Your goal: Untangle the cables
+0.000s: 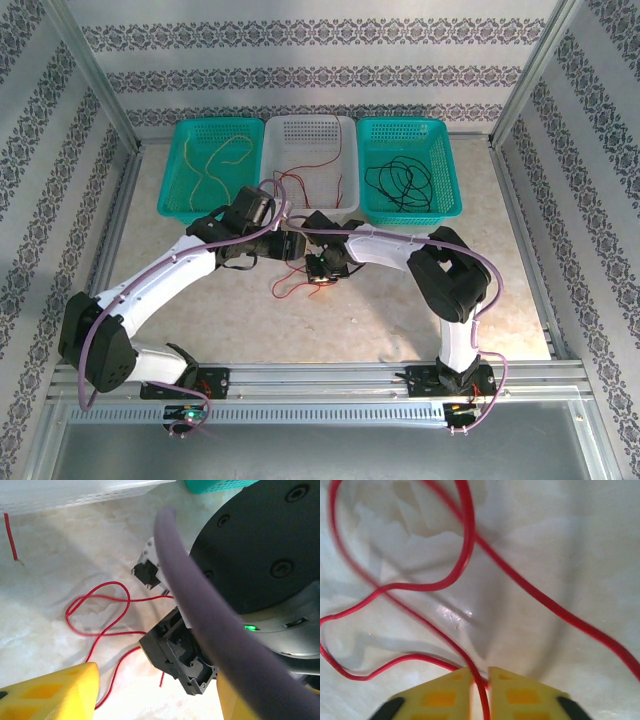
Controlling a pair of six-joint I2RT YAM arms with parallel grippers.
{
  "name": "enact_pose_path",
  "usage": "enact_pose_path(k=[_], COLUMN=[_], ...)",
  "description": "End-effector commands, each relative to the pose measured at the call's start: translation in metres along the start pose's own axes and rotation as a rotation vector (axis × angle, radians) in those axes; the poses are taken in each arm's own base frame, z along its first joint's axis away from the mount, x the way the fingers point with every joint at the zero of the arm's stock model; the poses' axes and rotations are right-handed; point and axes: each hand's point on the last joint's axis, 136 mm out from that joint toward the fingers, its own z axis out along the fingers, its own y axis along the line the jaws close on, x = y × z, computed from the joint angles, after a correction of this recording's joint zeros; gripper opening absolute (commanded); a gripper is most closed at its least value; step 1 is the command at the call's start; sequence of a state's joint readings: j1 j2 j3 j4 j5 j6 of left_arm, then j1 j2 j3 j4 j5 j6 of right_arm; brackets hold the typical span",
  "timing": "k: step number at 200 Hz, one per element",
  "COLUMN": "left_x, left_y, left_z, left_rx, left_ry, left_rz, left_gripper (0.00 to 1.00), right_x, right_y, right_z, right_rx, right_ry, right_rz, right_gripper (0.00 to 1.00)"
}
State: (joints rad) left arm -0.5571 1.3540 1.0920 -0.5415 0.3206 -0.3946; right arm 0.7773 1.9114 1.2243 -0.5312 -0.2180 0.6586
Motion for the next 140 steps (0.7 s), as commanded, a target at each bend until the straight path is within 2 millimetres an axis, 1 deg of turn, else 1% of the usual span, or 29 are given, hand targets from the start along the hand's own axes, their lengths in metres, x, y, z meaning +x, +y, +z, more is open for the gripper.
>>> enact_pose_path(k=[1, 14, 30, 43, 57, 73, 82, 107, 123, 140], left_x=[-0.01, -0.01, -0.014, -0.02, -0.028, -0.037, -0.04, -0.044, -0.045, -0.045], left_y=[-0.019, -0.025, -0.04, -0.056, -0.075, -0.09, -0.095, -0.102, -0.108, -0.113], left_z=[-0.01, -0.01, -0.013, -0.017, -0.025, -0.032, -0.035, -0.04, -0.042, -0.042], left_rx=[0.07, 0.103, 0.196, 0.298, 0.416, 0.51, 0.537, 0.548, 0.571, 0.589], left_ry=[-0.04, -0.04, -0.055, -0.083, -0.121, -0.146, -0.149, -0.136, -0.125, -0.114], left_rz=[0.024, 0.017, -0.003, -0.026, -0.048, -0.072, -0.076, -0.065, -0.058, -0.057], left_gripper=[0.64, 0.63, 0.61, 0.6, 0.57, 0.54, 0.51, 0.49, 0.49, 0.47], right_x=[-0.004, -0.007, -0.016, -0.023, -0.032, -0.038, -0.04, -0.043, -0.044, -0.045], right_y=[0.01, 0.015, 0.016, 0.021, 0.03, 0.042, 0.047, 0.05, 0.054, 0.057], right_z=[-0.017, -0.031, -0.055, -0.08, -0.112, -0.149, -0.168, -0.214, -0.234, -0.248], right_rx=[-0.013, -0.032, -0.037, -0.074, -0.129, -0.187, -0.211, -0.267, -0.293, -0.318], right_ry=[-0.047, -0.099, -0.186, -0.277, -0.382, -0.489, -0.546, -0.691, -0.735, -0.769], right_rz=[-0.026, -0.036, -0.026, -0.024, -0.028, -0.042, -0.05, -0.039, -0.039, -0.03], right_gripper=[0.08, 0.05, 0.01, 0.0, 0.0, 0.0, 0.0, 0.01, 0.01, 0.01])
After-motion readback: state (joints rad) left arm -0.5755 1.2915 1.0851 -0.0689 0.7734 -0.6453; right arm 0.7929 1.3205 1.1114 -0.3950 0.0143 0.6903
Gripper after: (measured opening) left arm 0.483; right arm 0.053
